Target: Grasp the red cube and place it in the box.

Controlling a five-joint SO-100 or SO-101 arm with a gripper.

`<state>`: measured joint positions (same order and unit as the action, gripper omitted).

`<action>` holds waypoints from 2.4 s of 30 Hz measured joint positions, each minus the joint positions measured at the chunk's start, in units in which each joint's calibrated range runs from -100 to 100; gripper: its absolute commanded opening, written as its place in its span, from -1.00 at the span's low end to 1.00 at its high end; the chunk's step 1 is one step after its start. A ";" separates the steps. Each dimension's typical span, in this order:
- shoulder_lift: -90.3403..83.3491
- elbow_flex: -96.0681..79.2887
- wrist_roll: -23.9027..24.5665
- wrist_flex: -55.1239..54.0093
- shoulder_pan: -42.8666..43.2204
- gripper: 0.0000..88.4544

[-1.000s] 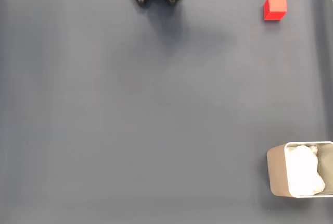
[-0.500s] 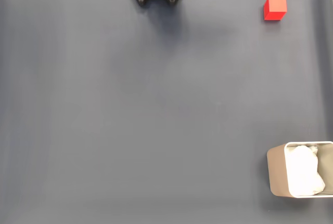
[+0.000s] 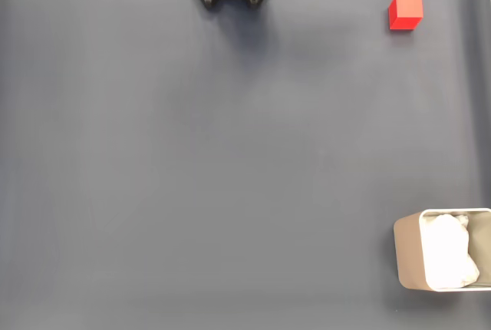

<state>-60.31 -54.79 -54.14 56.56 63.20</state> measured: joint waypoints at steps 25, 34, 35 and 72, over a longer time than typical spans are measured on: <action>12.51 -3.80 -2.10 -11.54 0.00 -0.29; 15.81 -6.24 -2.74 -16.07 0.00 -0.20; 15.98 -6.69 -2.74 -16.87 0.00 -0.19; 32.22 -11.21 -3.27 -36.28 -1.63 -0.11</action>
<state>-28.09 -66.00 -57.41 20.29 61.57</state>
